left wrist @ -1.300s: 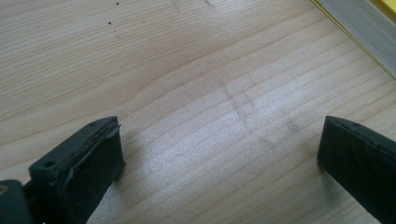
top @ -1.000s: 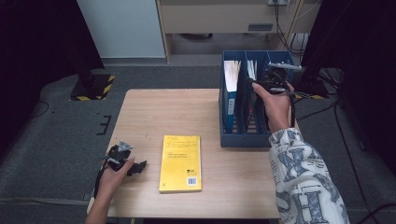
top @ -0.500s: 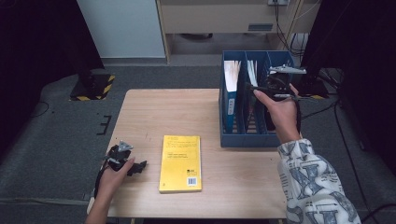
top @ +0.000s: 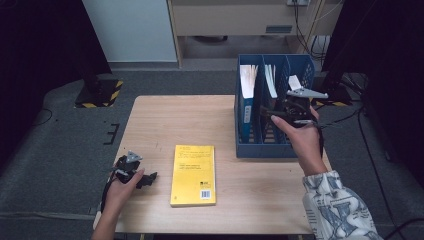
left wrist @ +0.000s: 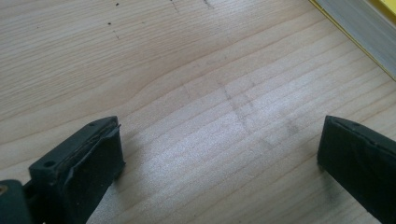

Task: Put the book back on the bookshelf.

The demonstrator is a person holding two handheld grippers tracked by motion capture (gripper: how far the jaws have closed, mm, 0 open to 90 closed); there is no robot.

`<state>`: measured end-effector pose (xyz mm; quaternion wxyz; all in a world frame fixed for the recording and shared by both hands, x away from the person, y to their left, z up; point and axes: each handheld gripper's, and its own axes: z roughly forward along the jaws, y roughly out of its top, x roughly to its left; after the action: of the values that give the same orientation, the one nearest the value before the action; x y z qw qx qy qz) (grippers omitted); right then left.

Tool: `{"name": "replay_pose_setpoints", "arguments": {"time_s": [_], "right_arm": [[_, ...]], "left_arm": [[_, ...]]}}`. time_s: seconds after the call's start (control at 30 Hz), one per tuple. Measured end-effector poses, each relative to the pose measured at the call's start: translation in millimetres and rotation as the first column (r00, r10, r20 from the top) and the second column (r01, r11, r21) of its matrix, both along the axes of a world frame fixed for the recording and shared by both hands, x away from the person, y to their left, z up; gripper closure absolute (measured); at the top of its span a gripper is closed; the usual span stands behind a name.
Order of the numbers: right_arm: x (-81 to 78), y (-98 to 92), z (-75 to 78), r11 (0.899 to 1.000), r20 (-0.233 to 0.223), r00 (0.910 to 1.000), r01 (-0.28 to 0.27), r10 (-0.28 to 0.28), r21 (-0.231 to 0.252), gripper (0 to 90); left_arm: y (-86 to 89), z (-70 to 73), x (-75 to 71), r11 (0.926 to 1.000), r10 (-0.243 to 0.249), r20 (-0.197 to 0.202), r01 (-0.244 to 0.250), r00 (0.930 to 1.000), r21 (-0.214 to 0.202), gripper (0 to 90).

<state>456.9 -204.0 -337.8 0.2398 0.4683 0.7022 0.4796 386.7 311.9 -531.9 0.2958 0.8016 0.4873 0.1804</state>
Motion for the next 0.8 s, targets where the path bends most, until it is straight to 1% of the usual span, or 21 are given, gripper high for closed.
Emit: {"name": "replay_pose_setpoints", "arguments": {"time_s": [0.03,0.1,0.13,0.17,0.27,0.33,0.5,0.63,0.73,0.8], "right_arm": [[-3.1,0.6,-3.2,1.000,-0.004,1.0000,-0.008,0.008,-0.005,11.8],[-9.4,1.7,-10.4,1.000,-0.013,0.9998,-0.017,0.017,0.006,11.7],[-9.4,1.7,-10.4,1.000,-0.013,0.9998,-0.017,0.017,0.006,11.7],[-16.5,3.9,-18.4,0.999,-0.017,0.9994,-0.029,0.030,0.012,11.6],[-24.6,7.7,-28.3,0.998,-0.023,0.9984,-0.051,0.051,0.022,11.4],[-30.3,12.3,-36.0,0.997,-0.027,0.9970,-0.072,0.072,0.020,10.8],[-41.4,26.9,-57.8,0.991,-0.061,0.9899,-0.126,0.128,0.040,9.7],[-45.8,38.6,-73.5,0.985,-0.087,0.9815,-0.168,0.171,0.040,10.2],[-47.1,43.6,-82.4,0.982,-0.102,0.9774,-0.182,0.185,0.043,10.5],[-47.8,46.0,-87.6,0.982,-0.106,0.9765,-0.183,0.188,0.047,11.2]], "left_arm": [[0.0,0.0,0.0,1.0000,0.000,0.000,0.000,1.0000,0.000,0.0],[0.4,-0.2,-0.3,1.0000,-0.002,0.003,0.002,1.0000,0.002,0.0],[0.4,-0.2,-0.3,1.0000,-0.002,0.003,0.002,1.0000,0.002,0.0],[0.4,-0.2,-0.3,1.0000,-0.002,0.003,0.002,1.0000,0.002,0.0],[0.1,-0.3,-0.3,1.0000,0.000,0.004,0.000,1.0000,-0.002,0.0],[0.4,-0.6,-0.5,1.0000,-0.001,0.007,0.001,1.0000,-0.003,0.0],[0.6,-0.9,-0.6,1.0000,-0.001,0.012,0.001,0.9999,-0.006,0.0],[0.4,-1.2,-0.9,1.0000,0.003,0.014,-0.002,0.9999,-0.007,0.0],[0.4,-1.2,-0.9,1.0000,0.002,0.015,-0.002,0.9999,-0.008,0.0],[0.5,-1.2,-0.8,1.0000,0.000,0.015,0.000,0.9999,-0.008,0.0]]}}
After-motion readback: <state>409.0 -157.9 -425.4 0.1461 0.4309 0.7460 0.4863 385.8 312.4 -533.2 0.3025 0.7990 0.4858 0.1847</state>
